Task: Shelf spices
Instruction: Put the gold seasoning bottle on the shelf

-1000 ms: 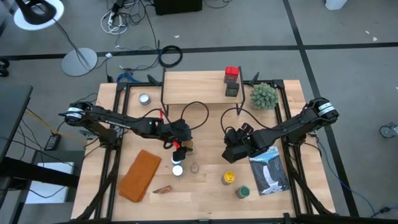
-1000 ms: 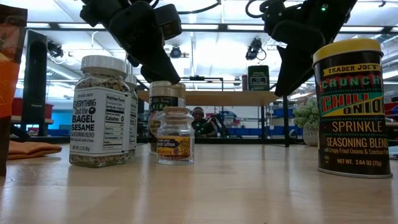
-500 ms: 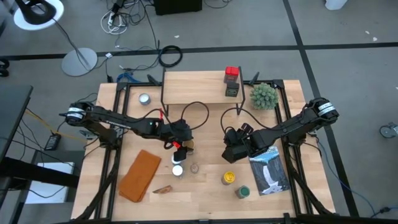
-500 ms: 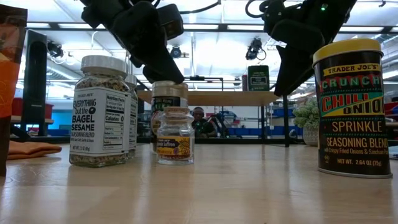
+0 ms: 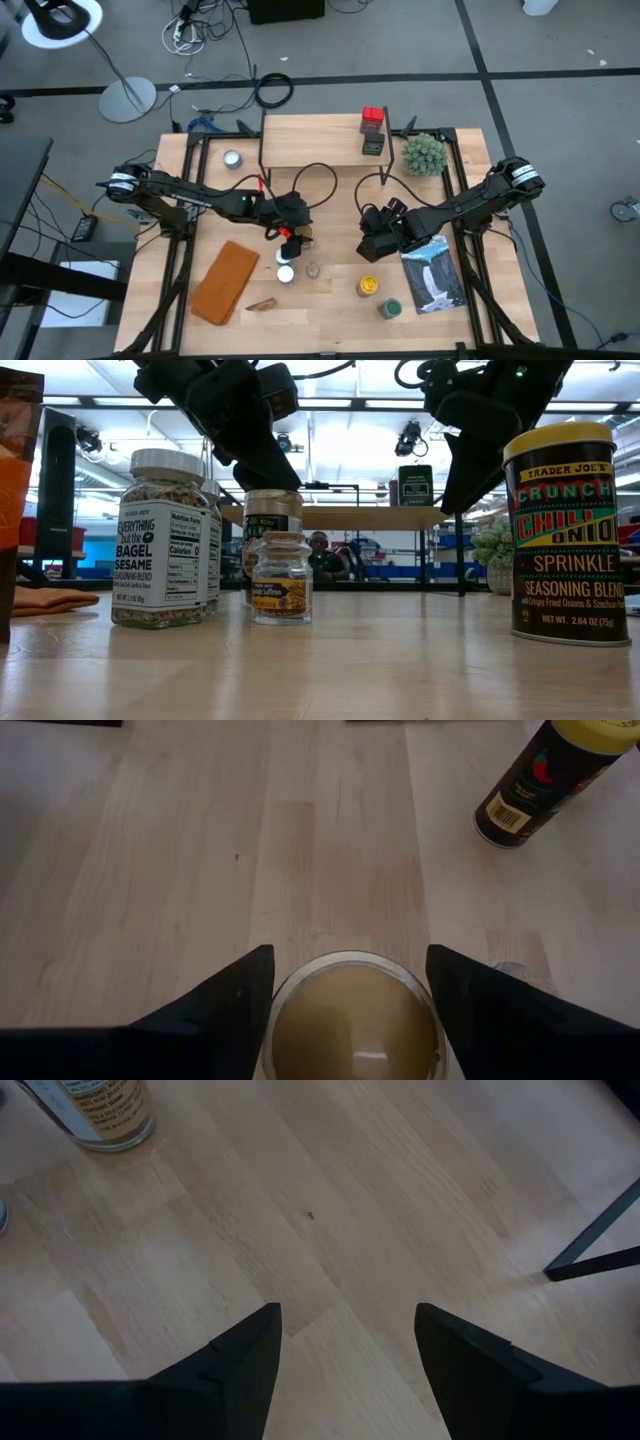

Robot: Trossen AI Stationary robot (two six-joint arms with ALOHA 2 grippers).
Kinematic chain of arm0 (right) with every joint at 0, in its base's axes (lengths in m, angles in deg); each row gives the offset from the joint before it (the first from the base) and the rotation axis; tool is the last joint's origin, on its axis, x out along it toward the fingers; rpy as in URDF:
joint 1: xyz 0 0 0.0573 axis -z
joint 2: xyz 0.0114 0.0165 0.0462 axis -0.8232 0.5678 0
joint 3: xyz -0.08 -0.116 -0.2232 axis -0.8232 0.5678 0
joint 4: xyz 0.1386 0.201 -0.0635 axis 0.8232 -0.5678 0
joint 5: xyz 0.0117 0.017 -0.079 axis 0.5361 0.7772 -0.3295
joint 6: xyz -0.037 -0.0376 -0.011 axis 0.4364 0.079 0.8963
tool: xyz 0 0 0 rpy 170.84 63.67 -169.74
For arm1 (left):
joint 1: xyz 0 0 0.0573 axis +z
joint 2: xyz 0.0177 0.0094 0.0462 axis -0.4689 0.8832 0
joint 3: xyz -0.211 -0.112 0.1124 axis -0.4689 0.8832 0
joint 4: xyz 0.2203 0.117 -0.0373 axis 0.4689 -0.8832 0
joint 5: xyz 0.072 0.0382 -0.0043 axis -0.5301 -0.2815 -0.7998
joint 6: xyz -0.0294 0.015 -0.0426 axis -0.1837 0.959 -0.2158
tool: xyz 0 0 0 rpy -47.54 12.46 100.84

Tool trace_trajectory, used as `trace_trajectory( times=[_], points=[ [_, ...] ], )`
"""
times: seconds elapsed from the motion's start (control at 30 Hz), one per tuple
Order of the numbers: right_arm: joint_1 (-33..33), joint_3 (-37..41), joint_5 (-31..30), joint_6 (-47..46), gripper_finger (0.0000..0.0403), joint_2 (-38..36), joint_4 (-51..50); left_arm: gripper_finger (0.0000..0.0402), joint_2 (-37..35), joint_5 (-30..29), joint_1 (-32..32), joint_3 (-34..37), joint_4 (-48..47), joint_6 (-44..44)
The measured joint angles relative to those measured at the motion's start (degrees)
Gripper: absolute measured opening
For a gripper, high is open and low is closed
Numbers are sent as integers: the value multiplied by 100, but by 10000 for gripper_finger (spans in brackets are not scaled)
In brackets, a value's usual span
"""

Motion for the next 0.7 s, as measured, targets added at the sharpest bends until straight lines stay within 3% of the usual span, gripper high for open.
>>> trace_trajectory(
  times=[0.43, 0.7],
  points=[
    [0, 0, 1, 0, 229, 0, 37, 273, -12, 16, -1, -11, 59, 182],
    [0, 0, 2, 2, 229, 0, 39, 366, -15, 37, 1, -14, 40, 297]
  ],
)
